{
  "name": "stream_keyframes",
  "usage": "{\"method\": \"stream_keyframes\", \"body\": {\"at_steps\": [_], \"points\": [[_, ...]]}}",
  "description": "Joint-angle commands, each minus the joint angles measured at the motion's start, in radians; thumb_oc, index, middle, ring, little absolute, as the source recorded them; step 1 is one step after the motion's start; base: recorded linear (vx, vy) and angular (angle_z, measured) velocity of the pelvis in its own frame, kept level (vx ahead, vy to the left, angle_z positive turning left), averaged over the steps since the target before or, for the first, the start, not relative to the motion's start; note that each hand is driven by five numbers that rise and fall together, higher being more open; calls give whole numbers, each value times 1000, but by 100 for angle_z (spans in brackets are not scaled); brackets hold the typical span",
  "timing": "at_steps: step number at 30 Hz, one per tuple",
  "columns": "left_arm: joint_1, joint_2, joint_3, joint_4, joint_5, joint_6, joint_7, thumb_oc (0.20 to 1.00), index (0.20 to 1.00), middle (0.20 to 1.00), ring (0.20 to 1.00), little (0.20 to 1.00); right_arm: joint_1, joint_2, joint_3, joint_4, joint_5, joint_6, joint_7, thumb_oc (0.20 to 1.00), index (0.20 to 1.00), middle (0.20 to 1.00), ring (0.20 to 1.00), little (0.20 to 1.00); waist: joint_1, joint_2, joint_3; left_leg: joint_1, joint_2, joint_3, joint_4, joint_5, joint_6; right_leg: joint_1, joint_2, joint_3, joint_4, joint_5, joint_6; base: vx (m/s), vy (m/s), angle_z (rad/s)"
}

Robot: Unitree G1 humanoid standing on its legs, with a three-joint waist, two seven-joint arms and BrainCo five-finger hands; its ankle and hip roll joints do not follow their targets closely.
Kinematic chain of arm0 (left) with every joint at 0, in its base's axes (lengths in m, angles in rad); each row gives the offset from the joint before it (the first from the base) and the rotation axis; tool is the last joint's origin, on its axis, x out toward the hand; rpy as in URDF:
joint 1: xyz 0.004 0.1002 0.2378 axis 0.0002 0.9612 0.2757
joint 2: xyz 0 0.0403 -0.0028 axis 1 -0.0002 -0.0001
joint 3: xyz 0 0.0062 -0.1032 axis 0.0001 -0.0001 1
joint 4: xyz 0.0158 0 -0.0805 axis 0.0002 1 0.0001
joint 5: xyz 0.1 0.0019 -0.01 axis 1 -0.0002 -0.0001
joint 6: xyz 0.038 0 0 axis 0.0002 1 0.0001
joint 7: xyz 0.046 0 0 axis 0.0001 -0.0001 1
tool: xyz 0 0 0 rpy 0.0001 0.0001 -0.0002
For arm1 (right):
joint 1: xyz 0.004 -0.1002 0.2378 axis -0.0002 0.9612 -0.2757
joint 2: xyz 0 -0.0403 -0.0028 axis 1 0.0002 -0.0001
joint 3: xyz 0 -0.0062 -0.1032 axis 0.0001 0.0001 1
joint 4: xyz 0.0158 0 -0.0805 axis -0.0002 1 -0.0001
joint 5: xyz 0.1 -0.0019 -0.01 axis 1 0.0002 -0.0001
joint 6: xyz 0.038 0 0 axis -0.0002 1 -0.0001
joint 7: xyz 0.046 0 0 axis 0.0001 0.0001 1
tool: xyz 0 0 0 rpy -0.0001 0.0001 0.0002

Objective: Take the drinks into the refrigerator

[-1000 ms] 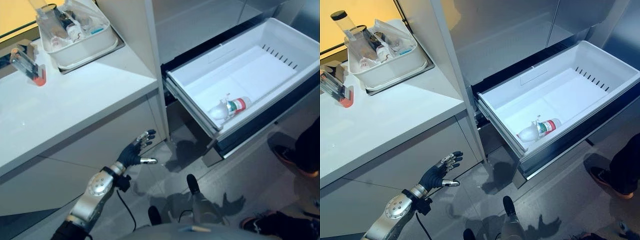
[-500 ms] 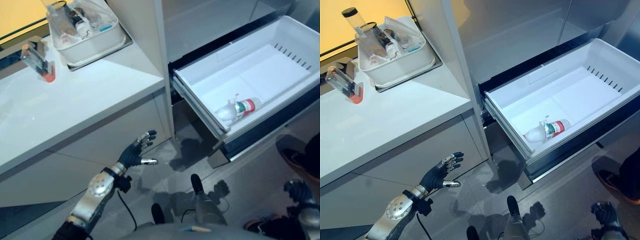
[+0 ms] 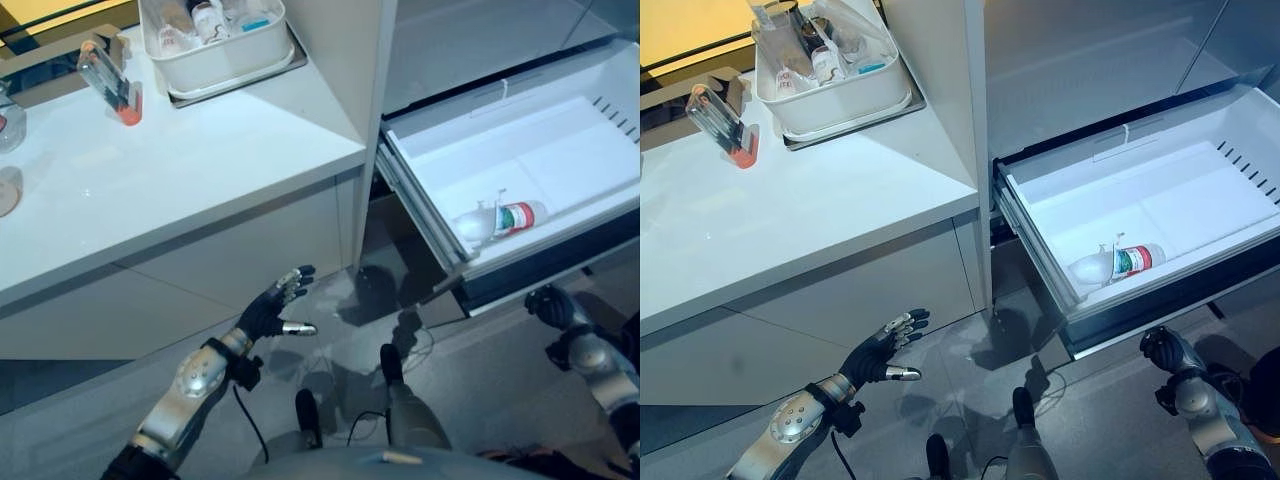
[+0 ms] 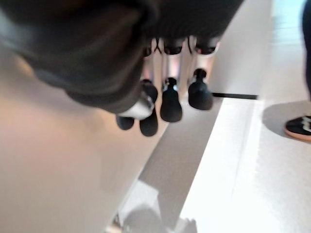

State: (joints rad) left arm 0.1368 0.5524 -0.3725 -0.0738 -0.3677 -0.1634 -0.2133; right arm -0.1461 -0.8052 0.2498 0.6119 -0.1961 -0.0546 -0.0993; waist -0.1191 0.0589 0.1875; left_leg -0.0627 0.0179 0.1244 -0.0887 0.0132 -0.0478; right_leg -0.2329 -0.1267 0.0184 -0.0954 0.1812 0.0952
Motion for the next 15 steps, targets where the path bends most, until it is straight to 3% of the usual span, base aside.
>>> {"method": "stream_keyframes", "body": {"at_steps": [1,6,15], "points": [[-51,41,-30,-75,-27,-59,11,1000,1000,1000,1000,1000,-373,23,91,-84,-28,-113,-26,200,200,200,200,200,81,-50,-4,-68,-20,-63,1,1,6,31,-29,-36,8,-74,65,-36,-7,10],[-72,61,-62,-130,-72,-65,24,1000,1000,1000,1000,1000,-699,38,320,61,-66,-91,-8,200,200,200,200,200,129,-58,21,-104,-26,-86,1,21,2,7,-31,-56,8,-62,59,-63,-3,9],[-83,41,-51,-145,-92,-60,85,1000,1000,1000,1000,1000,-1102,259,498,233,-88,-44,-34,200,200,200,200,200,181,-65,68,-172,-19,-104,1,60,-4,-52,-23,-77,8,-39,53,-39,1,13]]}}
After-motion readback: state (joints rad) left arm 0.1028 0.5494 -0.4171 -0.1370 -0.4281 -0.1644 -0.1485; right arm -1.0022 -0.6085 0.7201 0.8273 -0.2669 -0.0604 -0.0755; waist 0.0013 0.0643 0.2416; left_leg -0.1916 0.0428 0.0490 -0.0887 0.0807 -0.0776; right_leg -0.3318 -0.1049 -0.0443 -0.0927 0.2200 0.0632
